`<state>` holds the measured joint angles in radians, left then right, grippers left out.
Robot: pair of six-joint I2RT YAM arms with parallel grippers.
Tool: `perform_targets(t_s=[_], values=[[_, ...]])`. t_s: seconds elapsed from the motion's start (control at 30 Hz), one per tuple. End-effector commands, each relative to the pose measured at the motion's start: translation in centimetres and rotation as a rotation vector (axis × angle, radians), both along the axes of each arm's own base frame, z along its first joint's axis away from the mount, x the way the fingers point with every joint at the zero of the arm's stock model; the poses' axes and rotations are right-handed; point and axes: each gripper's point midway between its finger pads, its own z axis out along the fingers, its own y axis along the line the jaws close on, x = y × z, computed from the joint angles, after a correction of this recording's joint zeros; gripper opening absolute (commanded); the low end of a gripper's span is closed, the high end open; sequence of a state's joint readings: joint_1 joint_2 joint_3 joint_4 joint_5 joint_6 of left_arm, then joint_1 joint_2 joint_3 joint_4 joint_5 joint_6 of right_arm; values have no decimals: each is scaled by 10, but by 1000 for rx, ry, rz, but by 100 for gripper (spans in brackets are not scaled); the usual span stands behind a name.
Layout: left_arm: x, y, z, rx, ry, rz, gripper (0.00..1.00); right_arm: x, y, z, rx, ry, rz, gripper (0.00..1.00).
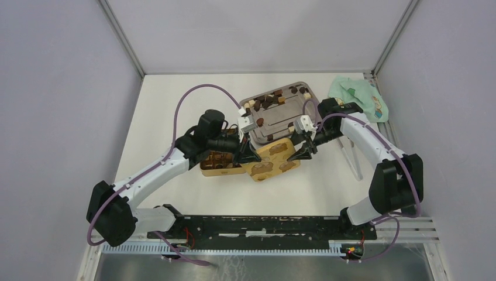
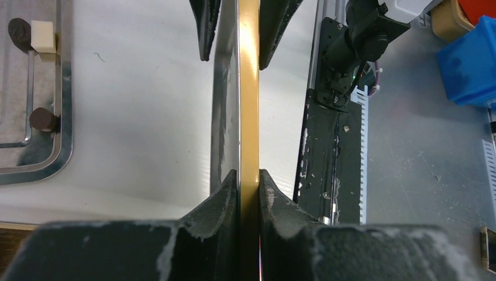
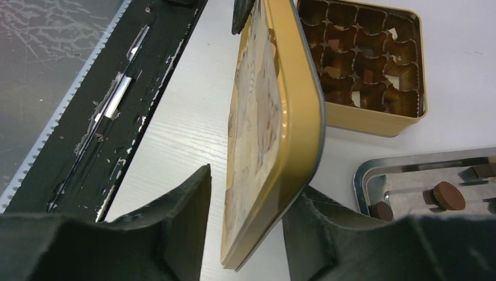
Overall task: Pack the chocolate
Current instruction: Adjust the packing box at the center of the board.
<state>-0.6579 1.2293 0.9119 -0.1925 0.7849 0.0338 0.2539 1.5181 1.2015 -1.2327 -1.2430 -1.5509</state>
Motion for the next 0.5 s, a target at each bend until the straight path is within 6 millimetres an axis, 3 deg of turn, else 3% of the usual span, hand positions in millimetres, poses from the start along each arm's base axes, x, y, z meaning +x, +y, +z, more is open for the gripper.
perform_targets(t_s=[0.0,0.13,0.23,0.33,0.47], values=[[6,-9,28,-66,-85,-37,2,-1,9,19,65,38,2,47],[10,-10,31,-77,-86,-11,2,-1,11,23,82,77,-6,26],[15,-8,31,-75,-88,28,10,-1,12,25,79,110,-15,8],[24,-4,37,-87,-103,114,25,-2,12,25,68,144,-31,0],[47,16,61,-128,-169,346,48,4,11,22,43,210,-99,0]])
